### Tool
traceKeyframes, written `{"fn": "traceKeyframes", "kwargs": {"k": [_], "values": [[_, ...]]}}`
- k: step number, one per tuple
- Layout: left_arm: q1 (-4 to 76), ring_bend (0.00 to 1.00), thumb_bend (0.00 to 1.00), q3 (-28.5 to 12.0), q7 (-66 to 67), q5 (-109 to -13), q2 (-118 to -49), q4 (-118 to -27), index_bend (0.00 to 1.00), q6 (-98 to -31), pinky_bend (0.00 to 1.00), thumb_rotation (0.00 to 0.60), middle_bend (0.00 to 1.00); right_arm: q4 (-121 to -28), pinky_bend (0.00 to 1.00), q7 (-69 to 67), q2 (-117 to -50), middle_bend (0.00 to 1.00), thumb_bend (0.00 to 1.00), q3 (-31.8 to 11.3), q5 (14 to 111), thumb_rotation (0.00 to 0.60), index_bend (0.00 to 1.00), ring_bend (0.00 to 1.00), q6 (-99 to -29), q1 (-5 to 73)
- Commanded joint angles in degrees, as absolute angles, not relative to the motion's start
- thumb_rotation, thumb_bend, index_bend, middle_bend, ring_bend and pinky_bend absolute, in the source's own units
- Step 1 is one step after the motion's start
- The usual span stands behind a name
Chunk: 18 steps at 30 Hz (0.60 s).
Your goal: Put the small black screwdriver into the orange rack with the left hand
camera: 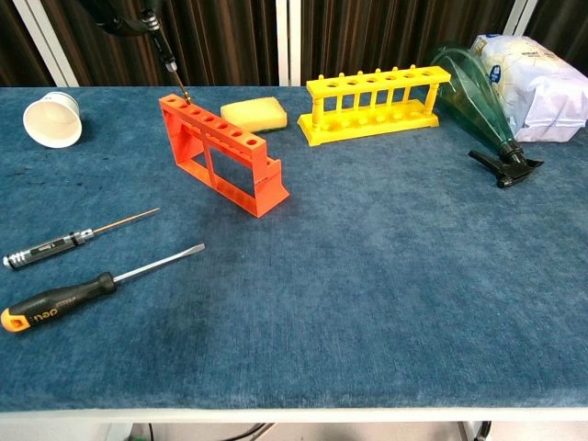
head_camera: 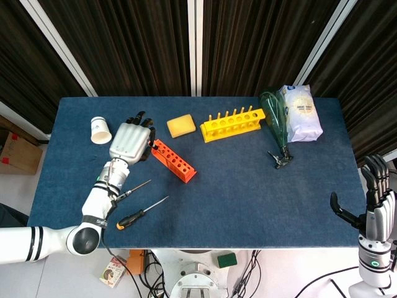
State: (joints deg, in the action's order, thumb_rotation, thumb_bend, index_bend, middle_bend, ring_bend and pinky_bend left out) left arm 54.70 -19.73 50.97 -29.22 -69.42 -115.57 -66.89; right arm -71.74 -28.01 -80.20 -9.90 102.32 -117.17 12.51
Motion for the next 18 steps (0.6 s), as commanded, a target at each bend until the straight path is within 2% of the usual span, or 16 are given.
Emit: {"fn": "traceKeyframes", "kwargs": {"k": [1, 18], "values": [[55.6, 0.06, 0.40, -19.0, 51.1, -28.6, -70.0, -115.3, 0.61, -67.4, 0.24, 0.600, 0.23, -71.6, 0.00, -28.2, -80.2, 0.01, 0.43, -9.9, 102.2, 0.600, 0.00, 0.00, -117.3, 12.5], [58.2, 0.07, 0.40, -17.0, 47.9, -27.0, -70.7, -112.3, 0.61, -67.9, 0.24, 0.600, 0.24, -71.0, 0.00, -28.8, -80.6, 0.01, 0.44, -10.0, 101.8, 0.600, 0.00, 0.00, -116.7, 12.7]]}}
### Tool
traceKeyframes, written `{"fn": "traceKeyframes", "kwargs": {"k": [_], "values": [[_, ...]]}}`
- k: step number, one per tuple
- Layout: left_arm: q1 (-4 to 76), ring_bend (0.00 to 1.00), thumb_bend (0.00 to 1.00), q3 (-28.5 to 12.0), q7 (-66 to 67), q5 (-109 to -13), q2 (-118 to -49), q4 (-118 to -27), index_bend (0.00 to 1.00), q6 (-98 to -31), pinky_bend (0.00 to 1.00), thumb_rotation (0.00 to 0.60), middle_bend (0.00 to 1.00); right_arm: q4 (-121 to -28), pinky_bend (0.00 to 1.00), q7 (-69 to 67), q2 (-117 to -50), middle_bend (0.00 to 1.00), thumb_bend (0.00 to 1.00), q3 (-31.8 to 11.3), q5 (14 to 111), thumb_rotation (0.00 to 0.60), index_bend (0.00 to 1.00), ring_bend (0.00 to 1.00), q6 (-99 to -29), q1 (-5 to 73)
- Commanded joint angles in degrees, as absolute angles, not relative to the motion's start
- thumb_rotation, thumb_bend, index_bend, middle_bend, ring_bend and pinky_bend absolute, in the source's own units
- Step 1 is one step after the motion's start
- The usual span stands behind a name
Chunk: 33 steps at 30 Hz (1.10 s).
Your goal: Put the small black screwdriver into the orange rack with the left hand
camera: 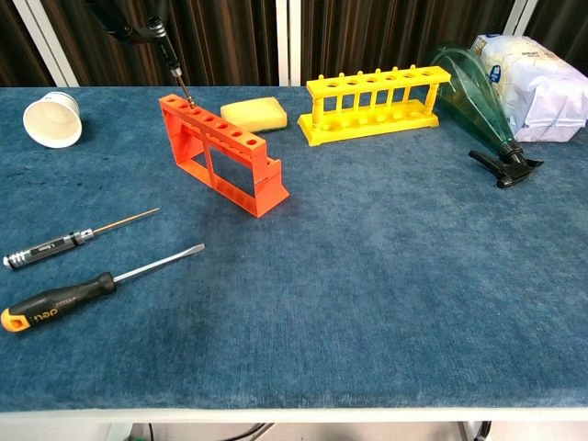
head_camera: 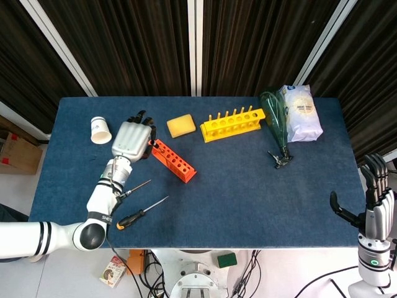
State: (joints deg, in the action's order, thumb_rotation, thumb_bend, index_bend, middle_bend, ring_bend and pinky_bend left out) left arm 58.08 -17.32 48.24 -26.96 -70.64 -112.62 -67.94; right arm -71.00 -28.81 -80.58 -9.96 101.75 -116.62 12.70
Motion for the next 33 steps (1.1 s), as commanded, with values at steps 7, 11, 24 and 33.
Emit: {"fn": "traceKeyframes", "kwargs": {"k": [7, 11, 24, 33], "values": [[58.7, 0.07, 0.40, -16.2, 46.9, -26.8, -70.7, -111.8, 0.61, -67.6, 0.24, 0.600, 0.24, -71.0, 0.00, -28.7, -80.5, 0.01, 0.45, -10.0, 101.6, 0.600, 0.00, 0.00, -116.4, 12.8], [59.0, 0.07, 0.40, -15.9, 46.0, -26.7, -70.8, -111.4, 0.61, -67.1, 0.24, 0.600, 0.24, -70.7, 0.00, -28.8, -80.7, 0.01, 0.45, -10.0, 101.5, 0.600, 0.00, 0.00, -116.1, 12.9], [60.4, 0.07, 0.40, -14.1, 46.7, -27.0, -72.2, -109.5, 0.61, -67.3, 0.24, 0.600, 0.24, -70.0, 0.00, -29.1, -81.2, 0.01, 0.45, -10.0, 101.1, 0.600, 0.00, 0.00, -115.5, 13.2], [62.2, 0.07, 0.40, -12.4, 49.8, -27.2, -74.7, -107.9, 0.60, -68.5, 0.24, 0.600, 0.25, -69.3, 0.00, -29.4, -81.4, 0.01, 0.46, -10.1, 100.6, 0.600, 0.00, 0.00, -115.4, 13.2]]}}
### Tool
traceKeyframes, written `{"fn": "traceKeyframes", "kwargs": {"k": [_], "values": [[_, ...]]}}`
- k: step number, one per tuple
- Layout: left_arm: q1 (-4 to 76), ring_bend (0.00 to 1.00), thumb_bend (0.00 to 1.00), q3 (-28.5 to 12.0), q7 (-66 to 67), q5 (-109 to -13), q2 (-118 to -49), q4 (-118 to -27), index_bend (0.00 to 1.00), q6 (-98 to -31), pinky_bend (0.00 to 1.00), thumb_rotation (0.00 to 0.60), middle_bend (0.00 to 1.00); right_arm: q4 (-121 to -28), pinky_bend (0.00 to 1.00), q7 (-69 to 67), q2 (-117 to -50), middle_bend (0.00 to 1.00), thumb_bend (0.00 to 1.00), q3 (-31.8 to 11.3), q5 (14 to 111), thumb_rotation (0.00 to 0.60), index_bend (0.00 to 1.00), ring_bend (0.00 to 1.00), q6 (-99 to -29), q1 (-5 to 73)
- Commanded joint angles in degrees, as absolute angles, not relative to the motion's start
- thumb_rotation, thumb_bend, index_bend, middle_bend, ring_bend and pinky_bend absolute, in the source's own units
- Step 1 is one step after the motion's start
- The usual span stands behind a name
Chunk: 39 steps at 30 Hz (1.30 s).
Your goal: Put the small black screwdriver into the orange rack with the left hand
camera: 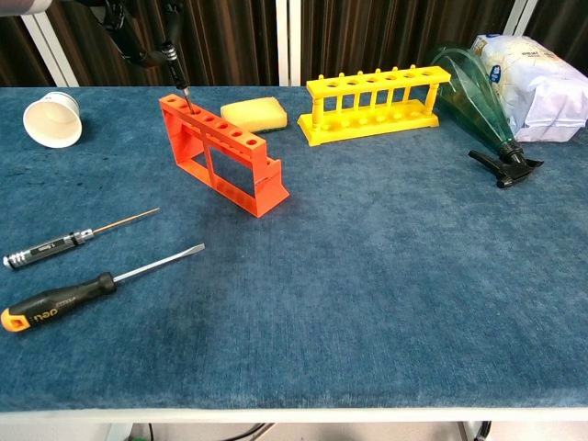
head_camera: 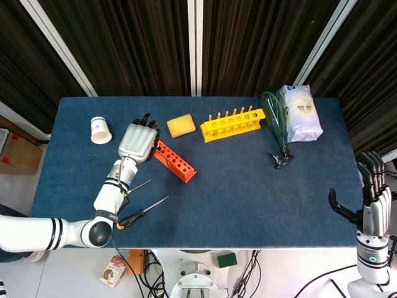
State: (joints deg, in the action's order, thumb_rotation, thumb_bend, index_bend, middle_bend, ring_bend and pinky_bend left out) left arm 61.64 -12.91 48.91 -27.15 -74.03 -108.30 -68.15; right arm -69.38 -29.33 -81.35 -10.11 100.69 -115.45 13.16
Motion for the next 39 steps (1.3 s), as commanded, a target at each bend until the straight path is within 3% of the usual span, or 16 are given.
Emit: {"fn": "traceKeyframes", "kwargs": {"k": [1, 30, 34, 39], "values": [[62.4, 0.07, 0.40, -12.2, 50.4, -27.2, -75.1, -107.6, 0.60, -68.8, 0.24, 0.600, 0.25, -69.2, 0.00, -29.4, -81.4, 0.01, 0.46, -10.1, 100.5, 0.600, 0.00, 0.00, -115.3, 13.2], [66.9, 0.07, 0.40, -11.2, 57.5, -21.8, -79.3, -103.1, 0.58, -67.9, 0.24, 0.600, 0.24, -66.5, 0.00, -32.8, -81.9, 0.01, 0.49, -10.3, 98.7, 0.600, 0.00, 0.00, -114.6, 13.0], [67.2, 0.07, 0.40, -10.9, 57.9, -21.2, -79.1, -103.0, 0.53, -67.4, 0.24, 0.600, 0.24, -66.4, 0.00, -32.9, -82.0, 0.01, 0.49, -10.3, 98.6, 0.600, 0.00, 0.00, -114.6, 13.0], [67.3, 0.07, 0.39, -10.7, 57.9, -20.9, -78.9, -103.1, 0.36, -67.3, 0.24, 0.600, 0.24, -66.4, 0.00, -33.1, -82.1, 0.01, 0.48, -10.4, 98.5, 0.600, 0.00, 0.00, -114.6, 13.0]]}}
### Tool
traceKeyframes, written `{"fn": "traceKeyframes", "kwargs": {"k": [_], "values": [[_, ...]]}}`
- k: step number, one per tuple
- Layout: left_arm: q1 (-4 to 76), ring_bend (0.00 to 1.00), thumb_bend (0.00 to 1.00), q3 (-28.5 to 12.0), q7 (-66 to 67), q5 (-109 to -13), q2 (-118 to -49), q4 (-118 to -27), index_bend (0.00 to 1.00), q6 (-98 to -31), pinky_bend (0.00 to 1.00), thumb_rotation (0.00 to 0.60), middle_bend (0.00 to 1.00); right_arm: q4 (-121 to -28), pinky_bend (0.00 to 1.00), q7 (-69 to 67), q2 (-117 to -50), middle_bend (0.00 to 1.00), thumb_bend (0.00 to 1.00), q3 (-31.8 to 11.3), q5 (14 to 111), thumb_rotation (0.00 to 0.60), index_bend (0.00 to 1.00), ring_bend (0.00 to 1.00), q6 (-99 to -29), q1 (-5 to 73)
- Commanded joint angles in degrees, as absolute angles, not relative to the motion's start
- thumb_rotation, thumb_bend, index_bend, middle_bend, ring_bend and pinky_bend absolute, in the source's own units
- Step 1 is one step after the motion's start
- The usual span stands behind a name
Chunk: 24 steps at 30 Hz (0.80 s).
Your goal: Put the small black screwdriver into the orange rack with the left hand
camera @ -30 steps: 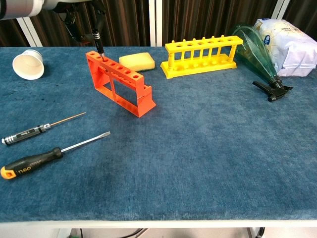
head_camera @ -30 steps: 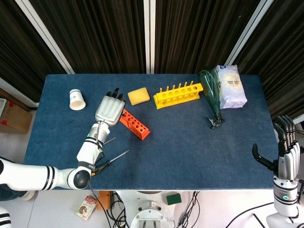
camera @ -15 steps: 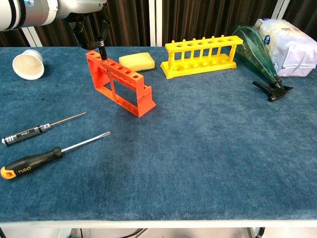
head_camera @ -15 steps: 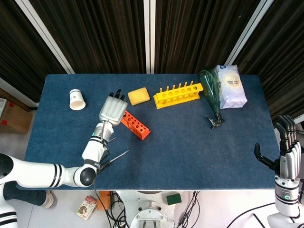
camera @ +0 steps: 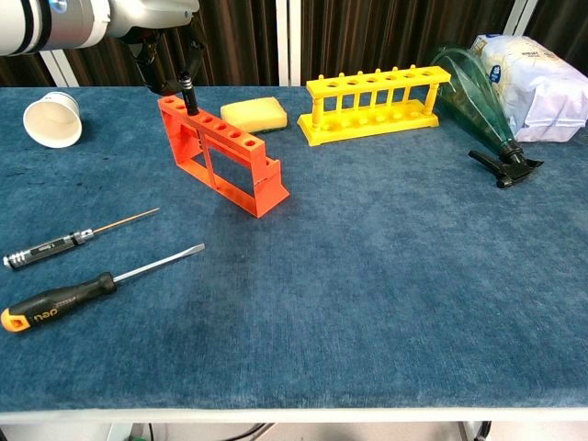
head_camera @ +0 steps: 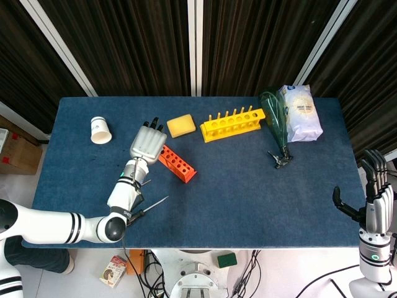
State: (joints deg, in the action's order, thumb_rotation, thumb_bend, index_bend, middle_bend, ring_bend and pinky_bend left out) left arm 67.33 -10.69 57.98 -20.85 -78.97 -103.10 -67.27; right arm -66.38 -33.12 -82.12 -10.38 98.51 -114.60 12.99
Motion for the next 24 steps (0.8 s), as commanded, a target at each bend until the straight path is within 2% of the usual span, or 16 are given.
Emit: {"fn": "traceKeyframes", "kwargs": {"k": [1, 3, 6, 14, 20, 24], "values": [[67.3, 0.07, 0.39, -10.6, 57.8, -21.0, -78.9, -103.2, 0.30, -67.2, 0.24, 0.600, 0.24, -66.4, 0.00, -33.1, -82.1, 0.01, 0.48, -10.4, 98.6, 0.600, 0.00, 0.00, -114.6, 13.0], [67.3, 0.07, 0.39, -10.6, 57.5, -21.2, -78.7, -103.3, 0.21, -67.2, 0.24, 0.600, 0.24, -66.4, 0.00, -33.0, -82.0, 0.01, 0.49, -10.4, 98.6, 0.600, 0.00, 0.00, -114.7, 13.0], [67.2, 0.07, 0.39, -10.5, 57.1, -21.7, -78.5, -103.5, 0.15, -67.3, 0.24, 0.600, 0.24, -66.5, 0.00, -33.0, -81.9, 0.01, 0.48, -10.5, 98.6, 0.600, 0.00, 0.00, -114.7, 13.0], [65.6, 0.07, 0.37, -10.2, 55.3, -25.1, -75.7, -108.6, 0.15, -69.9, 0.24, 0.600, 0.22, -66.8, 0.00, -33.0, -81.7, 0.01, 0.47, -10.6, 98.6, 0.600, 0.00, 0.00, -115.0, 12.9], [60.4, 0.07, 0.28, -10.1, 48.6, -33.5, -70.0, -116.2, 0.16, -74.8, 0.24, 0.600, 0.22, -67.1, 0.00, -32.9, -81.2, 0.01, 0.46, -10.7, 98.6, 0.600, 0.00, 0.00, -115.3, 12.8], [54.1, 0.07, 0.26, -8.7, 40.1, -42.5, -65.3, -120.2, 0.18, -77.6, 0.24, 0.600, 0.22, -67.2, 0.00, -32.9, -81.2, 0.01, 0.46, -10.7, 98.6, 0.600, 0.00, 0.00, -115.4, 12.7]]}}
